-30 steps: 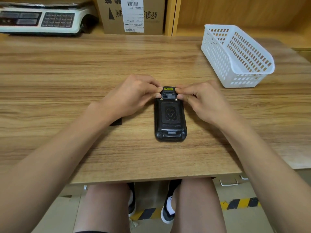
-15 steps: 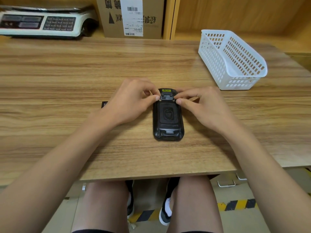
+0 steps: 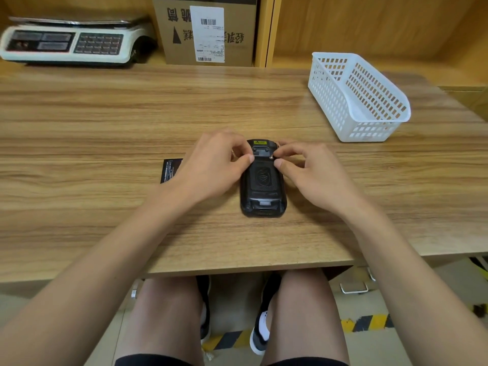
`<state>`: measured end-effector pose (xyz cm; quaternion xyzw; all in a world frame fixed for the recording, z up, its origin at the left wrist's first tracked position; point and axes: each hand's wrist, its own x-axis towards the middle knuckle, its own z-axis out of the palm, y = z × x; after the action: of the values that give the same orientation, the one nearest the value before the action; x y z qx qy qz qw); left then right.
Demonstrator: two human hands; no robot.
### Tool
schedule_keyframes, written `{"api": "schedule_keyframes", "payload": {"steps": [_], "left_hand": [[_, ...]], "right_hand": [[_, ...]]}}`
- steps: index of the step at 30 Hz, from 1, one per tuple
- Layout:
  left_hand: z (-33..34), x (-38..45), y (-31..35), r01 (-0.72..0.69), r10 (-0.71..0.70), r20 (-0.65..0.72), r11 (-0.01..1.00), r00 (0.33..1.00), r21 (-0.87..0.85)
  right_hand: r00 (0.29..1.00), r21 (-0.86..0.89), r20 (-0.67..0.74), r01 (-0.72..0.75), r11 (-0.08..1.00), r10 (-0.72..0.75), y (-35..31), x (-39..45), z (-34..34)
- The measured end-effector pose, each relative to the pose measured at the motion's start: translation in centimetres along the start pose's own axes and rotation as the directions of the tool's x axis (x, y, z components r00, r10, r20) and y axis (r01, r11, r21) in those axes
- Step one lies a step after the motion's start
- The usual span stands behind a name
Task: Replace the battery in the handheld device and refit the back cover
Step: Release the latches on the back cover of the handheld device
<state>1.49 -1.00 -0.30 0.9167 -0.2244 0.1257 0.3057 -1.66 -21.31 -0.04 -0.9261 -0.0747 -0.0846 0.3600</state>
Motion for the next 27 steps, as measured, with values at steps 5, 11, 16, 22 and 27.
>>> {"api": "schedule_keyframes", "payload": {"steps": [5, 11, 16, 22, 27], "left_hand": [[0.2, -0.2, 0.2, 0.081, -0.081, -0.002, 0.996, 0.997, -0.027], [0.0, -0.3, 0.3, 0.153, -0.151, 0.031, 0.983, 0.988, -0.097], [-0.3, -0.6, 0.7, 0.156, -0.157, 0.006, 0.972, 0.988, -0.176], [-0.5, -0.9, 1.1, 0.145, -0.150, 0.000, 0.960, 0.989, -0.238], [-0.8, -1.5, 1.3, 0.125, -0.139, -0.030, 0.951, 0.990, -0.283]], "right_hand": [[0.999, 0.022, 0.025, -0.039, 0.999, 0.039, -0.1, -0.1, 0.1], [0.995, 0.112, 0.038, -0.094, 0.989, 0.090, 0.0, 0.1, 0.2], [0.998, 0.177, 0.002, -0.056, 0.983, 0.056, 0.1, 0.0, 0.0], [0.999, 0.209, -0.033, -0.017, 0.978, 0.024, -0.5, -0.9, -0.2], [0.999, 0.364, -0.007, -0.042, 0.930, 0.047, -1.2, -2.1, -0.8]]}}
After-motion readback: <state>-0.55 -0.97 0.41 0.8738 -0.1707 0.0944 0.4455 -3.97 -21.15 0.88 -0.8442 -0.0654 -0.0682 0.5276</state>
